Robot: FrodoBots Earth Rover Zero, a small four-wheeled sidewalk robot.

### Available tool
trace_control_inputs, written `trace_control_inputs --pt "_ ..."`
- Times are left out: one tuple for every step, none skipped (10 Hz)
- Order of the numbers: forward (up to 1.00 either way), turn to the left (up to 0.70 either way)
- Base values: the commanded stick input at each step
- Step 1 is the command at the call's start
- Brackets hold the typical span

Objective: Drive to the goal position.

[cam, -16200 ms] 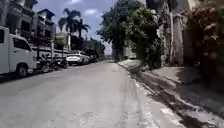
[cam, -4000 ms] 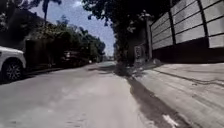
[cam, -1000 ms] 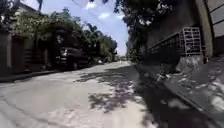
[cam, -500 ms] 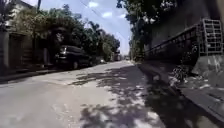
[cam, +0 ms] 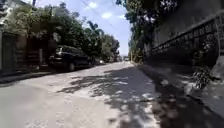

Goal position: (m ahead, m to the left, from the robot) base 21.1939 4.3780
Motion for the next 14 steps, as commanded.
trace_control_inputs --pt "1.00 0.00" --pt "1.00 0.00" --pt "1.00 0.00" --pt "1.00 0.00" --pt "1.00 0.00" --pt "1.00 0.00" --pt "1.00 0.00" --pt "1.00 -0.01" --pt "1.00 -0.29" --pt "1.00 -0.40" --pt "1.00 -0.40" --pt "1.00 -0.40" --pt "1.00 -0.40" --pt "1.00 -0.36"
